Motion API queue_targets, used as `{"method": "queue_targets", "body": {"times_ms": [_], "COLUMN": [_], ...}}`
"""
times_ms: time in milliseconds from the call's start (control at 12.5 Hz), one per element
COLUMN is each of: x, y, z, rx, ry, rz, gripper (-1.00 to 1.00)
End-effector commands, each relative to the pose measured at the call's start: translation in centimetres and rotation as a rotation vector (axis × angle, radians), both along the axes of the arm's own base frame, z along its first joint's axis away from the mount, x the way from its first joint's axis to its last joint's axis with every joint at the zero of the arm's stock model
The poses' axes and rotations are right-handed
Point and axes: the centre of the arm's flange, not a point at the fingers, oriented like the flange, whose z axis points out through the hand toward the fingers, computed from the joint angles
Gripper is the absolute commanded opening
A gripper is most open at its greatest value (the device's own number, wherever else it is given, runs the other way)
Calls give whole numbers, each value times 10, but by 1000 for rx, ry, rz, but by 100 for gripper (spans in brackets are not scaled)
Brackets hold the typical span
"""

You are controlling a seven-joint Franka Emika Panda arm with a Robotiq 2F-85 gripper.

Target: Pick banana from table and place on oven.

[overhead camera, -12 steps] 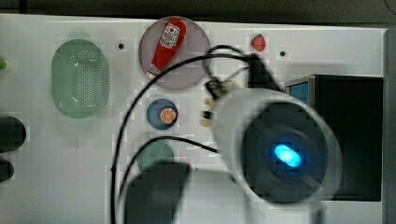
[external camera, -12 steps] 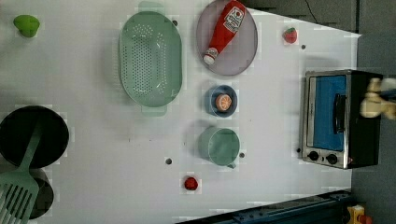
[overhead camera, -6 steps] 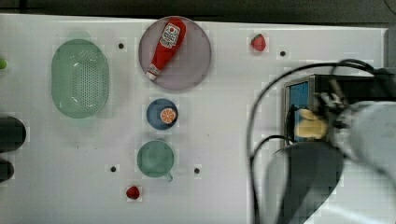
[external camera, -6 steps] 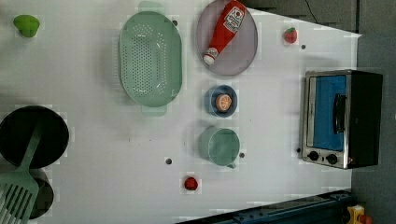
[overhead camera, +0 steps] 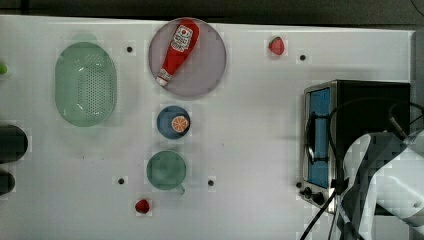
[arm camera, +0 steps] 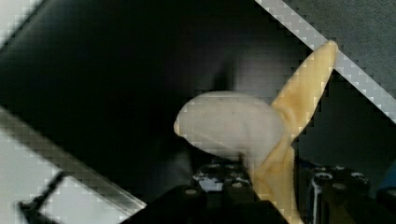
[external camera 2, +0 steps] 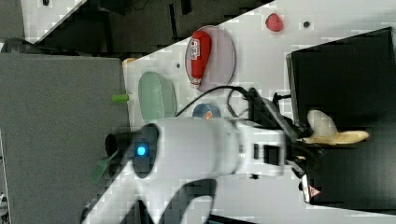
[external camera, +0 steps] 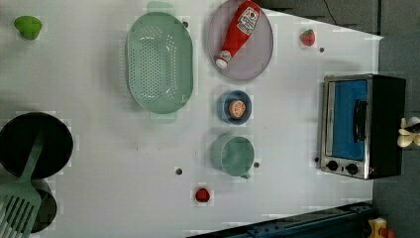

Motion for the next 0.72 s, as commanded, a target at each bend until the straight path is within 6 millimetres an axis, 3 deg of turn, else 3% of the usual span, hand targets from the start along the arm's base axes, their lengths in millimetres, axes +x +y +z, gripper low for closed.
{"method": "queue_targets", "body": {"times_ms": [80,400,560,720], "x": [26,33,50,73], "y": [25,34,55,102], "z": [12,11,33,68], "rx": [-3,1,-12,-6], "ry": [-4,-5,-46,-101], "rz": [194,211,258,337], "gripper": [5,100,100,100]}}
